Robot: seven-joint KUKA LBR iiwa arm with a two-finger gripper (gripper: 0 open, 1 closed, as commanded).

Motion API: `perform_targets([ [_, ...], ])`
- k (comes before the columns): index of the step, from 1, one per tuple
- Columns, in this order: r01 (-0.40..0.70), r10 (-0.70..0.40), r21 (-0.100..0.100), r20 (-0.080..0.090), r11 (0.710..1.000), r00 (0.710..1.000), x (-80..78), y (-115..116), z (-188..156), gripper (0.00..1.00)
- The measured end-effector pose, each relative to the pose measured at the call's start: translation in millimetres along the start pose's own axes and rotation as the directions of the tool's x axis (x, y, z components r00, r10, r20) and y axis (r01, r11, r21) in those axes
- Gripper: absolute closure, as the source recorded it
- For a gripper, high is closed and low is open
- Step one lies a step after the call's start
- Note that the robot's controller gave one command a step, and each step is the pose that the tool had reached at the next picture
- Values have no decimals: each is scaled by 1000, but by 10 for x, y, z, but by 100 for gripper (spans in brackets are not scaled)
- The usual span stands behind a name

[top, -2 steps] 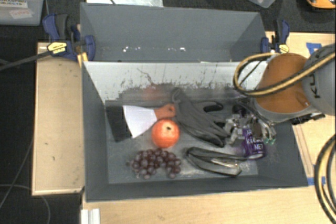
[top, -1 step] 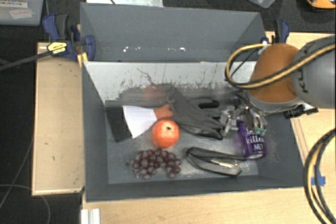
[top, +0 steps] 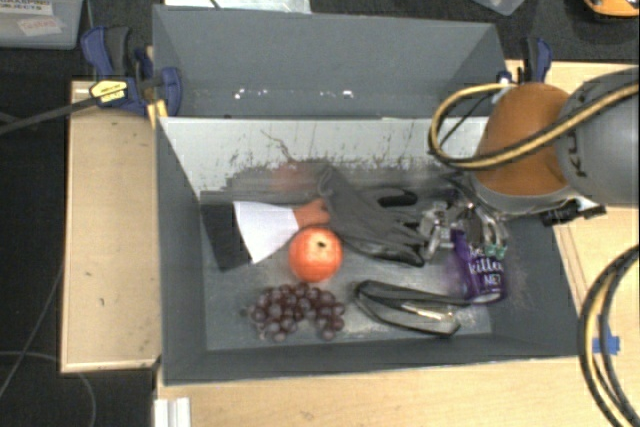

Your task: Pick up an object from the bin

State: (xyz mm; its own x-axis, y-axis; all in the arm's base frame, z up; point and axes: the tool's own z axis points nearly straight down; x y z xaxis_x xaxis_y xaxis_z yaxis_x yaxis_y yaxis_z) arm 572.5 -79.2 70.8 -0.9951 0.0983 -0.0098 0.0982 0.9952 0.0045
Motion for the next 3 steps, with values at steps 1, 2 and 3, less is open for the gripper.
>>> perform_targets([
  [1,-22,22,-4,0,1000,1000,-3,-55,0,100],
  [2,-31,31,-1,1,1000,1000,66,-58,-108,100],
  [3,-44,44,-2,1,999,999,76,-64,-83,100],
])
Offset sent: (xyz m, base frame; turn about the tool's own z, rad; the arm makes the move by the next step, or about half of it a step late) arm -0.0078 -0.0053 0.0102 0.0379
